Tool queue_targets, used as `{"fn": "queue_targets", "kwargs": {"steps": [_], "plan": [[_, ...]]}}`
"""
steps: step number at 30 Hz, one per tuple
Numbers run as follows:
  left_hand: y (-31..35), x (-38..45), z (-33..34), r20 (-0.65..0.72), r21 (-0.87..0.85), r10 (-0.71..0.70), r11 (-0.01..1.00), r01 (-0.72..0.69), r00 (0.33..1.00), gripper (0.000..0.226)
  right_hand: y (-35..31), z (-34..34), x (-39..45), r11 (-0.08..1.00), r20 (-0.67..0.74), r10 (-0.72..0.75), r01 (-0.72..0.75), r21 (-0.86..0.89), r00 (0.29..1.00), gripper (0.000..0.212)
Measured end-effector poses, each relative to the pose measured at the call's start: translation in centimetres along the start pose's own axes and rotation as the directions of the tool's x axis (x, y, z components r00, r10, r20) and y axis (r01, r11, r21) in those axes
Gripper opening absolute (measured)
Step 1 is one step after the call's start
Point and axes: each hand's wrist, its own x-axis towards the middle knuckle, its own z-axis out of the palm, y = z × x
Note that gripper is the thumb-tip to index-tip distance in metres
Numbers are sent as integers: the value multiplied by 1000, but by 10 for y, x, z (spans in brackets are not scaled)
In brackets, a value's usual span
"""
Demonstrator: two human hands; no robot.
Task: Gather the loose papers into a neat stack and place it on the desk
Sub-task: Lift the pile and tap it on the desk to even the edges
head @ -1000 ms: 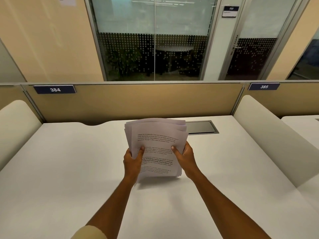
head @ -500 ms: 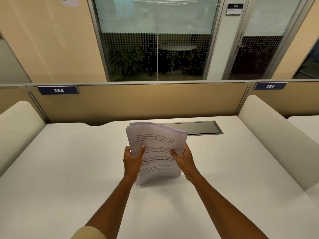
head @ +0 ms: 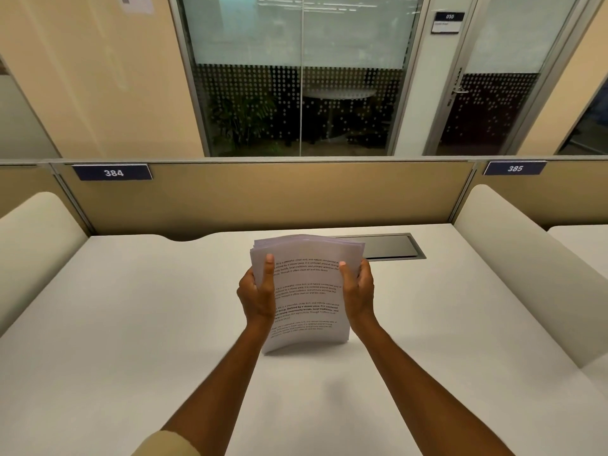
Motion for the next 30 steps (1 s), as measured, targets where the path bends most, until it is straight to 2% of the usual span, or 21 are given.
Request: {"fn": "queue_targets", "kwargs": {"steps": [5,9,12,17,22,27,30], "plan": [[23,2,10,-163,82,15,997,-1,987,63,-23,9,-2,1000,-174,-10,10,1,985,46],[30,6,15,-209,138,-25,989,55,978,59,-36,13,-1,999,-273,35,-39,-9,961,48],[28,6,14,-218,127,-24,990,53,976,48,-38,13,-1,996,-295,66,-79,-33,953,50],[28,6,11,-213,110,-18,993,42,977,49,-42,14,1,993,-327,97,-115,-38,940,40],[29,3,9,-184,101,-7,994,26,983,51,-45,12,-2,989,-300,89,-121,-90,950,56],[26,4,10,-188,95,-33,994,52,982,50,-41,10,-2,984,-287,110,-144,-101,952,48],[29,3,9,-195,86,-20,996,37,981,53,-45,8,-4,985,-262,99,-131,-109,960,54]]}}
